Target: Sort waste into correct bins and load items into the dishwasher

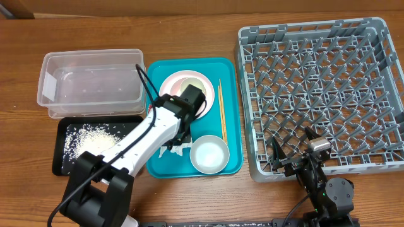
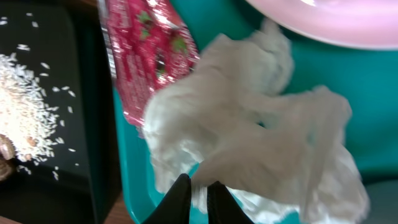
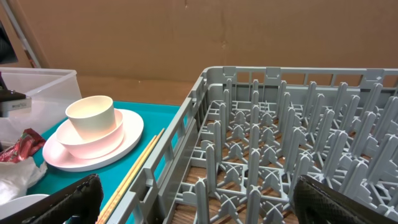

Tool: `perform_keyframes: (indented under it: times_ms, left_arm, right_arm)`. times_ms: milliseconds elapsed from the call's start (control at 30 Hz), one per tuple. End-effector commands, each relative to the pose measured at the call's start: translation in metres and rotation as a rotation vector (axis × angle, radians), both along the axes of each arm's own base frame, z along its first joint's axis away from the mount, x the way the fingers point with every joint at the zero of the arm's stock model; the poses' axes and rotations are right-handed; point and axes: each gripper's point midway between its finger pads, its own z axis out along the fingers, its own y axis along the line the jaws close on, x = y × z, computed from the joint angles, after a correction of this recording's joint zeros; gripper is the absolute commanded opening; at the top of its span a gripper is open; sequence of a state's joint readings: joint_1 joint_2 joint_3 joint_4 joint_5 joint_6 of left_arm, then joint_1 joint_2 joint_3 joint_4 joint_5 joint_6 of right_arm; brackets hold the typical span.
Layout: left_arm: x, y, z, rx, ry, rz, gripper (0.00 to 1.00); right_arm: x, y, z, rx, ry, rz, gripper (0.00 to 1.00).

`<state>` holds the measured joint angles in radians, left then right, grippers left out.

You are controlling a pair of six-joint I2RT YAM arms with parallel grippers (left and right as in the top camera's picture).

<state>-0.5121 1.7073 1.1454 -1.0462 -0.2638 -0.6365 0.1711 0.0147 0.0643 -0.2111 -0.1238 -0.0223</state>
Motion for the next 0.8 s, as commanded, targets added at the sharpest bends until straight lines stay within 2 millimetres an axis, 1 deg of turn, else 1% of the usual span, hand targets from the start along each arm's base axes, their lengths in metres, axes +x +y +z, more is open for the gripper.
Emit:
perform_keyframes:
  times_ms: [0,267,333,433,567,667,767]
  left_arm:
    - [0.005,0.012,0.005,0.019,-0.033,0.04,0.14]
    - [0.005,0.016,0.0,0.031,-0.043,0.043,0.19]
    - [0.004,0.019,-0.004,0.042,-0.045,0.042,0.27]
    - [0.001,0.02,-0.01,0.044,-0.042,0.042,0.33]
    - [-0.001,0.022,-0.015,0.047,-0.042,0.042,0.35]
    - [0.002,0.02,-0.015,0.04,-0.055,0.042,0.36]
    - [0.005,0.018,-0.015,0.03,-0.066,0.043,0.39]
  right_arm:
    - [-0.001,0.001,0.003,0.001,-0.015,0.004,1.0]
    - [-0.001,0.001,0.003,0.001,-0.015,0.004,1.0]
    - [-0.001,0.001,0.003,0.001,-0.015,0.004,1.0]
    - [-0.001,0.001,0.003,0.001,-0.015,0.004,1.0]
    - [-0.001,0.001,0.003,0.002,-0.015,0.005,1.0]
    - [-0.001,0.001,0.003,0.001,-0.015,0.004,1.0]
    - [-0.001,0.001,0.003,0.001,-0.015,0.004,1.0]
